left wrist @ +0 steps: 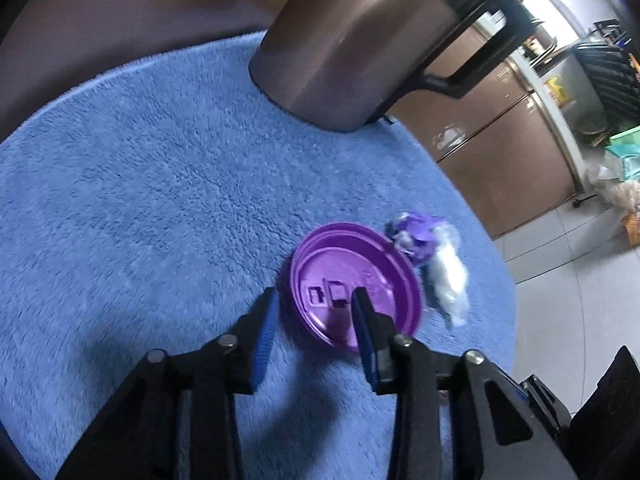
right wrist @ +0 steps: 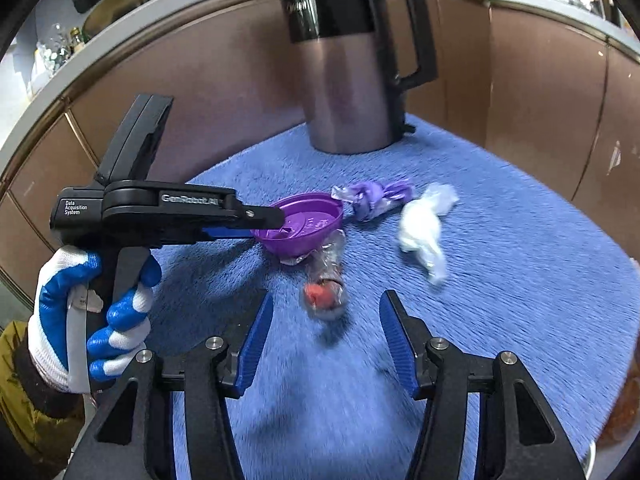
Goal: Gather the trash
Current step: 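Grasp the purple lid with the left gripper while the right grasps the clear plastic wrapper, then carry the purple lid and clear wrapper to the bin and open both grippers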
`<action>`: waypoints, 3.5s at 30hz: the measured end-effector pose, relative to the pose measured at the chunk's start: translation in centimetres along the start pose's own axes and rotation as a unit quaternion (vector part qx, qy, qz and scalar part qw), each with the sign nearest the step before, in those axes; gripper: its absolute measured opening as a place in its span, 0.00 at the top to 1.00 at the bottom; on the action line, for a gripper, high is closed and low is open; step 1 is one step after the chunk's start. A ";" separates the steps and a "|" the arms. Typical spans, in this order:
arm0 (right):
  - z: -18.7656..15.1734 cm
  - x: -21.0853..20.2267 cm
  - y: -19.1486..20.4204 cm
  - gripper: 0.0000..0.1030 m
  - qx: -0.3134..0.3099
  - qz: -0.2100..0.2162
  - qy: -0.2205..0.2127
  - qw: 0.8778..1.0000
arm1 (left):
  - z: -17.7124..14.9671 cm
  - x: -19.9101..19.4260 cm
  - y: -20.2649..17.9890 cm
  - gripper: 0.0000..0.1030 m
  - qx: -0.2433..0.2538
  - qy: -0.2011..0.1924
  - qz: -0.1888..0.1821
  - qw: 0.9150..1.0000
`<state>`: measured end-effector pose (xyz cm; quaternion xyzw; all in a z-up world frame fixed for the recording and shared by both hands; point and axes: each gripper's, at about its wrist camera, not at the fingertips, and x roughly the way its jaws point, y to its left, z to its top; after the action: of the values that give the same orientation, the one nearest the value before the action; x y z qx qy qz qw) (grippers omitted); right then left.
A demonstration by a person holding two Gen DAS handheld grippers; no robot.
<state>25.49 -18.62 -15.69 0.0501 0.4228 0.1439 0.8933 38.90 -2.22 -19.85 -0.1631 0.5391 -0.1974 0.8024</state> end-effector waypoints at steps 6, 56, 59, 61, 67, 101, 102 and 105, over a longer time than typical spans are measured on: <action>0.6 3.7 -0.1 0.71 0.007 0.008 0.024 1.000 | -0.1 0.4 0.3 0.88 -0.008 -0.004 0.006 1.000; -14.6 -32.6 -6.7 0.88 0.127 -0.151 -0.218 0.956 | -14.2 -23.1 -14.2 0.96 0.160 -0.151 -0.089 0.972; -16.5 -33.2 -9.5 0.88 0.162 -0.181 -0.211 0.947 | -15.3 -20.3 -18.3 0.96 0.195 -0.121 -0.104 0.968; -17.7 -33.2 -11.4 0.88 0.184 -0.193 -0.203 0.942 | -16.2 -18.1 -20.9 0.96 0.217 -0.098 -0.109 0.965; -20.8 -30.1 -16.7 0.88 0.235 -0.222 -0.153 0.934 | -19.4 -9.3 -28.8 0.96 0.282 -0.023 -0.102 0.954; -28.2 -21.6 -27.7 0.56 0.354 -0.223 -0.072 0.906 | -25.6 6.7 -36.9 0.93 0.362 0.085 -0.071 0.925; -27.9 -22.0 -27.3 0.54 0.350 -0.224 -0.077 0.906 | -25.4 5.8 -36.7 0.93 0.361 0.077 -0.073 0.927; -26.6 -23.4 -25.5 0.53 0.333 -0.230 -0.091 0.910 | -24.9 3.0 -36.0 0.92 0.360 0.047 -0.075 0.929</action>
<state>-3.61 -50.78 -20.69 0.2588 0.3633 -0.2201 0.8675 11.74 -36.18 -14.28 0.1062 0.4548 -0.4449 0.7642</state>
